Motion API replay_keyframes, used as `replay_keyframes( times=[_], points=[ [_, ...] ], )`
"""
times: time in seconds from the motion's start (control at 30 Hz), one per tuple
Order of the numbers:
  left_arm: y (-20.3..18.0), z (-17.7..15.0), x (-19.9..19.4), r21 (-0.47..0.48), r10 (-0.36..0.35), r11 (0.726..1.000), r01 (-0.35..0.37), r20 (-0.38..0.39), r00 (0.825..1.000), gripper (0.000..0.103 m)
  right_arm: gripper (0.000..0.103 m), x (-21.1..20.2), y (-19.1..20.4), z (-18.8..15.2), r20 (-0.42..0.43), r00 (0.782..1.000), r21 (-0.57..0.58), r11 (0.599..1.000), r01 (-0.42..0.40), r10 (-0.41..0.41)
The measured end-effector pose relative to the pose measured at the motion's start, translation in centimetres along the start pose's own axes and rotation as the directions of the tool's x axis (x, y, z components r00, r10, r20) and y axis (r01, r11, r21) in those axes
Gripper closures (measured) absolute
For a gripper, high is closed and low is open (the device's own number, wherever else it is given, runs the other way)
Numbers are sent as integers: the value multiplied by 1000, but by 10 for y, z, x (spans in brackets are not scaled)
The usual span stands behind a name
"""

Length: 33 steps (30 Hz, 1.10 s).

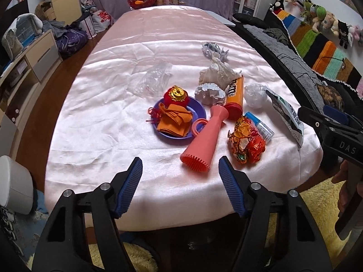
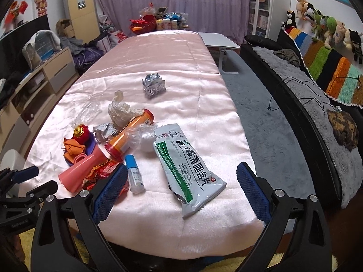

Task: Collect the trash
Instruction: 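Grasp the pink plastic horn with the left tool while the right tool grasps the toothpaste tube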

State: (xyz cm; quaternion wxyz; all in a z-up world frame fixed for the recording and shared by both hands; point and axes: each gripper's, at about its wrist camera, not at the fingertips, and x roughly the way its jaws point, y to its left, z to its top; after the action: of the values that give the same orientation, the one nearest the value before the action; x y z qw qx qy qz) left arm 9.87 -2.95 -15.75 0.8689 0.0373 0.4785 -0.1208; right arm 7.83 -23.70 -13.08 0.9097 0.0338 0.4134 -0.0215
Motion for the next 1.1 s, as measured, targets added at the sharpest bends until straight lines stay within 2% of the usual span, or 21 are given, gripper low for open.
replay_keyframes(
  times=[0.03, 0.23, 0.33, 0.4, 0.63, 0.7, 0.87, 1.1],
  points=[
    [-2, 1, 5, 4, -10, 1000, 10, -10, 1000, 39, 7, 3, 0, 1, -2, 1000, -7, 1000, -6, 6],
    [-8, 11, 32, 31, -4, 999, 5, -53, 999, 40, 25, 32, -8, 4, -70, 996, 4, 999, -48, 48],
    [-11, 14, 43, 36, -20, 999, 23, -76, 997, 53, 34, 45, -10, 2, -99, 993, 12, 998, -61, 61],
    [-12, 15, 48, 34, -43, 998, 47, -87, 995, 63, 45, 51, -11, -1, -113, 992, 8, 998, -58, 58],
    [-15, 12, 49, 47, -58, 997, 61, -68, 996, 64, 60, 48, -14, 0, -95, 994, -12, 998, -63, 62],
    [-15, 11, 48, 39, -61, 997, 64, -60, 996, 64, 73, 46, -14, 1, -87, 994, -14, 998, -64, 62],
    [-10, 10, 34, 28, -54, 998, 54, -15, 998, 66, 81, 35, -12, 1, -67, 996, -22, 998, -65, 63],
    [-8, 10, -14, 27, -49, 999, 47, 92, 995, 66, 82, -4, -6, 7, 26, 997, -24, 997, -67, 67]
  ],
)
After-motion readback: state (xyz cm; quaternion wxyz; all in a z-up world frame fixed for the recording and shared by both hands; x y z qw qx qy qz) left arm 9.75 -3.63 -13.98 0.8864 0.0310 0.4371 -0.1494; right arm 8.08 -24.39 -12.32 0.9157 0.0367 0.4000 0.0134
